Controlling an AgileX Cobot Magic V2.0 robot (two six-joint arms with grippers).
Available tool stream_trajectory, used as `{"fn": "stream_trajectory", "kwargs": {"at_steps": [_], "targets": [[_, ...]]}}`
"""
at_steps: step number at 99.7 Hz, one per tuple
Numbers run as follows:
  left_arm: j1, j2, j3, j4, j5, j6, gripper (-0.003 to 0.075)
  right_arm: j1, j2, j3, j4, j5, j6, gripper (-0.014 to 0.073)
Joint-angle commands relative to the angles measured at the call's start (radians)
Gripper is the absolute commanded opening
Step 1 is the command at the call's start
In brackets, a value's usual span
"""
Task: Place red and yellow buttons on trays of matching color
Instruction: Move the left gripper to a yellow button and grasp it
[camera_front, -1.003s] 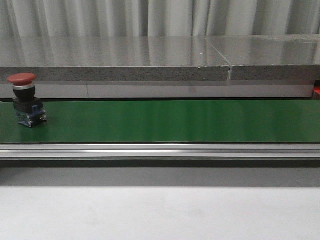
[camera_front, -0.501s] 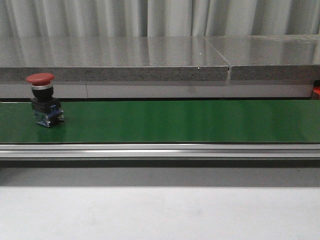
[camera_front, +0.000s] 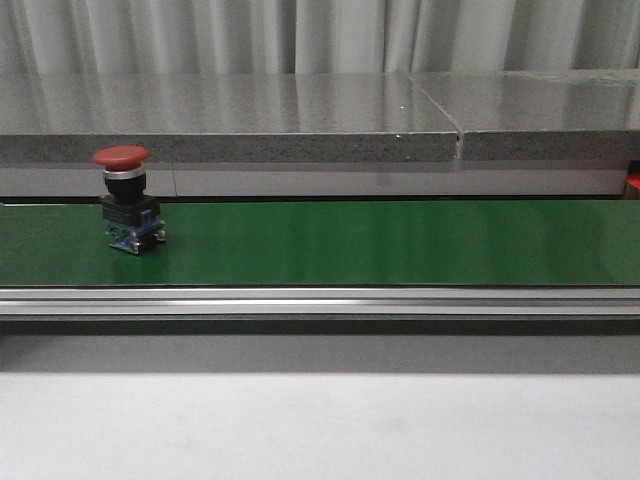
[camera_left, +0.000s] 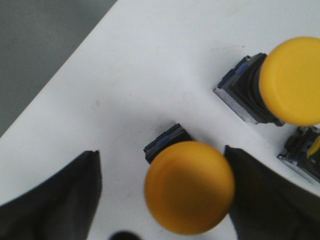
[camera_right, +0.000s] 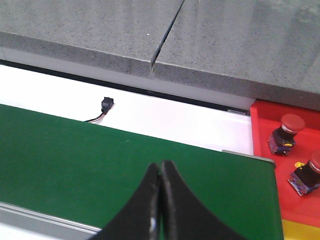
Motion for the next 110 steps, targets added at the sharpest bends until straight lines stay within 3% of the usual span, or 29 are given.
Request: {"fn": "stream_trajectory", "kwargs": {"at_steps": [1, 12, 30, 51, 72, 87, 110], "targets": [[0.000, -0.048, -0.031, -0.008, -0.030, -0.010, 0.0279, 0.001, -0.004, -0.025, 0.018, -0.066, -0.008, -0.0068], [0.000, -0.060, -0.031, -0.010, -0.024, -0.010, 0.0121, 0.001, -0.004, -0.025, 0.018, -0.066, -0.008, -0.0068], [-0.013, -0.139, -0.031, -0.017, -0.021, -0.010, 0.0003, 0.001, -0.004, -0.025, 0.018, -0.066, -0.008, -0.0068], [-0.061, -0.294, -0.031, -0.017, -0.010, -0.003, -0.0008, 0.001, -0.004, -0.025, 0.018, -0.066, -0.008, -0.0068], [-0.181, -0.431, -0.031, -0.017, 0.084, 0.050, -0.0008, 0.001, -0.004, -0.025, 0.018, -0.066, -0.008, -0.0068], [-0.281, -0.436, -0.031, -0.017, 0.183, 0.091, -0.0008, 0.001, -0.004, -0.025, 0.018, -0.066, -0.008, -0.0068], [-0.399, -0.383, -0.031, -0.001, 0.204, 0.105, -0.0008, 0.001, -0.004, -0.025, 0.018, -0.066, -0.008, -0.0068]]}}
